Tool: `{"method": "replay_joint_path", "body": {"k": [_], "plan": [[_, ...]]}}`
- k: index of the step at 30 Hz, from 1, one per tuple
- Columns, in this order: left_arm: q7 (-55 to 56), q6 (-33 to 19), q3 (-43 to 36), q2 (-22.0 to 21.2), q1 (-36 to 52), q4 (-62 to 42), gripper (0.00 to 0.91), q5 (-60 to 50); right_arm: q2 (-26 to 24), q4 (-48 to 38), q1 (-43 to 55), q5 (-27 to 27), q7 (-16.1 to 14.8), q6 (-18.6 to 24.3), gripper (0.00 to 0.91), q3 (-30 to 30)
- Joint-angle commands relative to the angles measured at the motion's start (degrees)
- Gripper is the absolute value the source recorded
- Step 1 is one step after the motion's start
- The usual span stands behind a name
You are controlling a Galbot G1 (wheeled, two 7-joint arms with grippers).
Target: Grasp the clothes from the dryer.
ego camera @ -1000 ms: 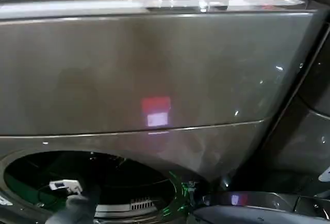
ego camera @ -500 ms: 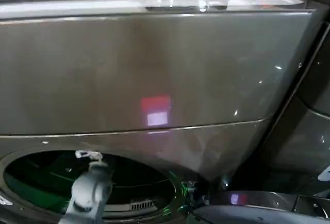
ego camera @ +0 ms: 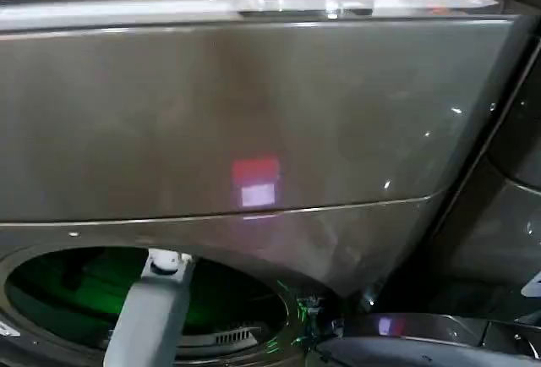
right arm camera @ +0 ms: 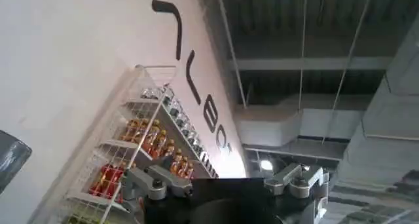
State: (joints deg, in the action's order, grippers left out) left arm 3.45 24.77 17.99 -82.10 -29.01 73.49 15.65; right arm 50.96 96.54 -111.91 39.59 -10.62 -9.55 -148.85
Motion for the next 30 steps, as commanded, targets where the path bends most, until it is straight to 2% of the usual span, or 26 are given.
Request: {"method": "replay_joint_path", "body": {"k": [1, 9, 14, 22, 30], "plan": [[-11.23, 2.42, -4.0, 1.46, 7.71, -10.98, 0.907, -5.4, 0.03, -0.07, -0.05, -0.01, -0.13, 0.01, 0.907, -0.03], [-26.54, 3.6, -6.68, 2.23, 12.96, -20.14, 0.907, -17.67, 0.16, -0.01, 0.24, -0.16, -0.25, 0.06, 0.907, 0.36], [-37.49, 0.89, -7.98, 2.11, 14.96, -23.55, 0.907, -28.99, 0.26, 0.06, -0.11, -0.22, -0.31, 0.1, 0.907, 0.22], [-47.1, -5.16, -12.64, 2.4, 18.77, -30.6, 0.907, -44.99, 0.47, 0.5, -0.25, -0.25, -0.36, 0.11, 0.907, 0.3], [-54.95, -13.24, -15.65, 2.64, 21.74, -37.61, 0.907, -52.56, 0.83, 0.93, -0.24, -0.34, -0.4, 0.15, 0.907, 0.54]]}}
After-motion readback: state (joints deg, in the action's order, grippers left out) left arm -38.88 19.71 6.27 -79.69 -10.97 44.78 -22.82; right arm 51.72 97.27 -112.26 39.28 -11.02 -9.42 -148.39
